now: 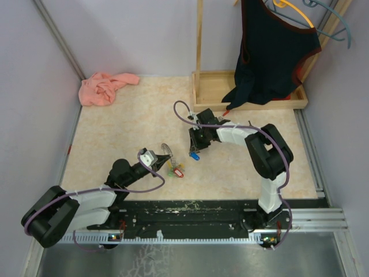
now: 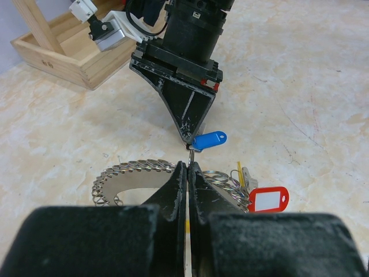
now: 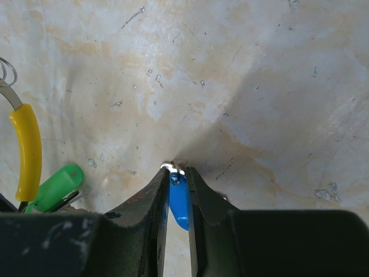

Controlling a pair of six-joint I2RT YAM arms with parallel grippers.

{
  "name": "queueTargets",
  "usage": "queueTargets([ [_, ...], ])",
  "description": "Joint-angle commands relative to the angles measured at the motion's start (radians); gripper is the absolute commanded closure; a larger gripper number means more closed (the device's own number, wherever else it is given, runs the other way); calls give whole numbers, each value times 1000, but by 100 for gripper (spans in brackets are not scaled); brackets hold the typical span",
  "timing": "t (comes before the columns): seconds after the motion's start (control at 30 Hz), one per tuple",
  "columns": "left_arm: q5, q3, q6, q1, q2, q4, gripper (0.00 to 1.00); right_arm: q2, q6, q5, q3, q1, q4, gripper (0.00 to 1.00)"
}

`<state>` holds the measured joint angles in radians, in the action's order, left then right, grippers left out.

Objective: Put the keys on the keyring

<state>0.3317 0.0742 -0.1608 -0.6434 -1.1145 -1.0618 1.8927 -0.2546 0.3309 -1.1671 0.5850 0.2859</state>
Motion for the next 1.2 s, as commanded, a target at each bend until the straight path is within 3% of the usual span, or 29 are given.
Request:
queueTargets([
  [0.0,13,15,7,5,4,-40,99,14,11,34,-51,-6,9,82],
  [0.17,10,17,7,5,-1,-38,99,28,42,22,-62,-1,49,87],
  [0.3,13,18,6,5,-11,-41,99,30,66,20,-62,9,64,100],
  [0.6,22,19,8,5,-2,-32,99,-121,205,8,6,38,-23,100],
  [0.97,81,27,8,7,-7,-34,99,-434,376,133,310,39,-391,100],
  [1.17,129,35,13,15,-8,-36,99,-558,370,221,505,40,-702,100],
])
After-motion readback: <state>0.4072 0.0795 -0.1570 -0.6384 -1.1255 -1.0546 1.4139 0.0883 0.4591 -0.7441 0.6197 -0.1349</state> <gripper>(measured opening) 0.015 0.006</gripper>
